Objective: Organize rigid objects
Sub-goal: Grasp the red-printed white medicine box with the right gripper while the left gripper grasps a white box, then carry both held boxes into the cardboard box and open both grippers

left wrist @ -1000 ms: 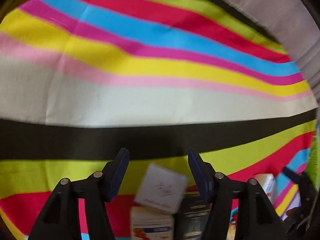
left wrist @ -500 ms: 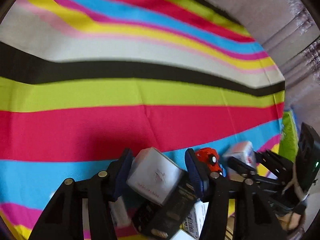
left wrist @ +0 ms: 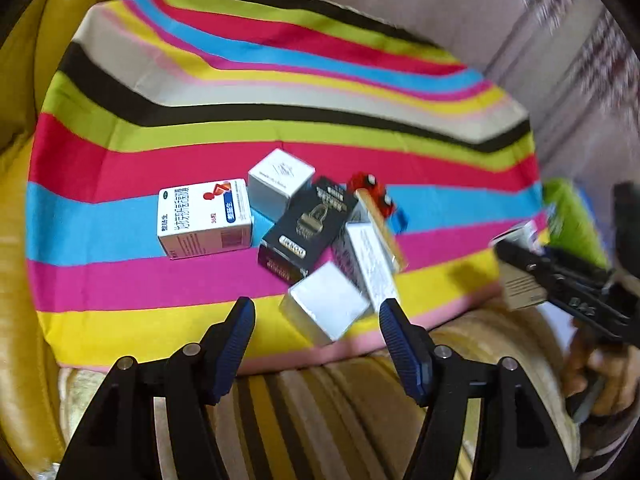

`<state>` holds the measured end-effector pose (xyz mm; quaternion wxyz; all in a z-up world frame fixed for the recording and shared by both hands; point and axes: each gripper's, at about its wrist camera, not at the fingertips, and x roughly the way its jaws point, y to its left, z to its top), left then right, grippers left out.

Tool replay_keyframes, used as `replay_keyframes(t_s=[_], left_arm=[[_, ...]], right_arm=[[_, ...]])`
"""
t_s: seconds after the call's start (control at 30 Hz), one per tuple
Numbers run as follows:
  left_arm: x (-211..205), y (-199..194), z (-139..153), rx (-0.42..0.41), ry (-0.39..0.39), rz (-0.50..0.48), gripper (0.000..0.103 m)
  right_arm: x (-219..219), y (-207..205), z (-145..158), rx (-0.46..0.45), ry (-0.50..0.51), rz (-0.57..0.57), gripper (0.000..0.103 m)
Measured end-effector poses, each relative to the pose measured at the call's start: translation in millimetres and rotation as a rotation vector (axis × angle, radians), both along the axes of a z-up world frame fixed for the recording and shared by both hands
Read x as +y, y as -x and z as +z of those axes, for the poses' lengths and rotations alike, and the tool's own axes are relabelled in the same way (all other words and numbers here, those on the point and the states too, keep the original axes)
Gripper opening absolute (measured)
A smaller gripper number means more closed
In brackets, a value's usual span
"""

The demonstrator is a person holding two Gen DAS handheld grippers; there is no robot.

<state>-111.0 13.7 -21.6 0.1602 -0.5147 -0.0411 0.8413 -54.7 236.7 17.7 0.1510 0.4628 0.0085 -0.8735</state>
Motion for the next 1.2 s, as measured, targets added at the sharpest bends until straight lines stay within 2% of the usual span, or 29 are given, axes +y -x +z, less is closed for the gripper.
replay_keyframes(t_s=[0.07,0.13,0.2,0.27,0.43,0.47,0.5,0.7,0.83,1.0,1.2], left_arm=[[-1.2,-4.1,0.0,-0.002,0.105,-0.050,0.066],[16.2,-1.9,-8.7,-0.009,0.248,-0.118,0.066],[30.5,1.3,-18.6,-0.020,0.330,-0.197,0.066],[32.8,-6.6,-17.2,-0.029,0.359,-0.257,0.066],[39.1,-7.2,-17.8,0.002,0.417,-0.299,0.065],[39.2,-6.6,-18.8,0.003,0.412,-0.314,0.064],[38.5,-7.4,-18.3,0.002,0.402,-0.325,0.055],[38.7,-23.0,-2.5,0.050,0.378,-0.336,0.055],[28.4,-38.8,20.6,0.099,0.343,-0.257,0.055],[34.2,-46.8,48.2,0.146,0.224,-0.223,0.055],[76.9,-51.1,68.5,0.151,0.018,-0.272,0.055]], right_arm=[[-7.2,-9.8,0.4,0.013,-0.028,0.017,0.045],[-10.2,-17.2,-3.2,0.019,-0.049,0.031,0.044],[-13.0,-19.0,-8.5,0.017,-0.069,0.032,0.044],[-13.0,-16.5,-13.8,0.009,-0.071,0.030,0.044],[-10.5,-11.4,-21.8,-0.012,-0.065,0.022,0.044],[-10.6,-11.1,-22.4,-0.014,-0.064,0.022,0.044],[-10.2,-11.0,-22.9,-0.016,-0.063,0.022,0.044],[-8.6,-13.0,-21.8,-0.008,-0.057,0.022,0.045],[-7.7,-16.0,-19.0,0.004,-0.054,0.021,0.044],[-1.9,-19.8,-11.0,0.027,-0.034,0.013,0.044],[27.7,-32.7,5.0,0.046,0.015,-0.034,0.044]])
